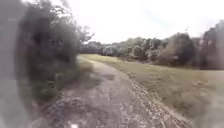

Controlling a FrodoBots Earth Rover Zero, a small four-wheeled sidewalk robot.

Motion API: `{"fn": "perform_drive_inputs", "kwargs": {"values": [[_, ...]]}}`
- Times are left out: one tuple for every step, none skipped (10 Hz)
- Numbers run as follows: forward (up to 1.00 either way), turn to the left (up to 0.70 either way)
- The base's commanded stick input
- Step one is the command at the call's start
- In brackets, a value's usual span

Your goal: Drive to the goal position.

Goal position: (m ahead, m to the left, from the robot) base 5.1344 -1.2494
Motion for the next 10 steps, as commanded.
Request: {"fn": "perform_drive_inputs", "kwargs": {"values": [[0.70,0.01],[0.70,0.01],[0.70,0.01],[0.70,0.01],[0.70,0.01],[0.70,0.01],[0.70,0.01],[0.70,0.01],[0.70,0.01],[0.70,0.01]]}}
